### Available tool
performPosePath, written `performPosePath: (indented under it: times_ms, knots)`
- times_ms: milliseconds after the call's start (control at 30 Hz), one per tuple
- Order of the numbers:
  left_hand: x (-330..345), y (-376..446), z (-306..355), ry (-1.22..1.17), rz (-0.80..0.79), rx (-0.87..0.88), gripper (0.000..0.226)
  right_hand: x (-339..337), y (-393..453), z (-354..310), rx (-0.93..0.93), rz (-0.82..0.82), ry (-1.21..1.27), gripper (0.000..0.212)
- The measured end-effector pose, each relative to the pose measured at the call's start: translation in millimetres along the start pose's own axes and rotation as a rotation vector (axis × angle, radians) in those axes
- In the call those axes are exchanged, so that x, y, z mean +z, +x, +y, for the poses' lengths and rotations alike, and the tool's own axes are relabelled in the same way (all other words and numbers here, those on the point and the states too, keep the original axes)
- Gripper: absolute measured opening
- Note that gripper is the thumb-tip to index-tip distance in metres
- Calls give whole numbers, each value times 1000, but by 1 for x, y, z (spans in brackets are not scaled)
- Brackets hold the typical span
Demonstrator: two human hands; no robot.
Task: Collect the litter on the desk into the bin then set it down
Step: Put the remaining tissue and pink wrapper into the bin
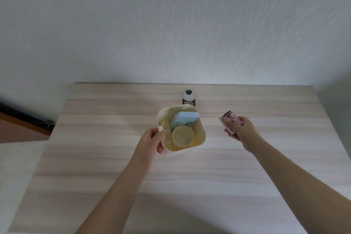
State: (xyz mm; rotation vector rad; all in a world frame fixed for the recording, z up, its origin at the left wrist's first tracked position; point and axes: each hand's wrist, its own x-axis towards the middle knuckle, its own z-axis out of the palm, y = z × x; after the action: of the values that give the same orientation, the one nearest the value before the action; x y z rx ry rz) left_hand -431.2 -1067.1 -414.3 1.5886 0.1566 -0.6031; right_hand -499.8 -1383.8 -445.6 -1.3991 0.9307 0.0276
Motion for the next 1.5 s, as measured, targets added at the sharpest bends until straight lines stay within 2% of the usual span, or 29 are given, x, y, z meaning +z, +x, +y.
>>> performPosePath:
  times_ms: [167,267,467,667,867,1067,1167,1400,1500]
  knots:
    - [-7,-5,-3,26,-44,3,38,2,-63,-24,-178,-93,54,29]
    - [-8,-10,-6,29,-78,9,28,1,-104,-42,-285,-102,26,21]
    - [-1,-19,-6,12,-122,13,24,19,-173,-69,-649,16,-676,36]
    - [4,-31,-9,-47,-169,8,15,59,-212,-58,-888,-58,-927,23]
    - [13,-46,-4,-58,-199,40,18,88,-219,-38,-780,-81,-955,21]
    - [14,-58,-5,-62,-250,46,18,80,-217,-25,-596,-122,-883,26]
    - [15,-66,-7,-53,-242,38,16,69,-221,-21,-637,-122,-813,18]
    - [25,-91,-4,19,-212,60,21,10,-239,-12,-828,92,-615,16]
    - [40,-110,-1,35,-225,60,14,-27,-248,-1,-792,179,-589,19]
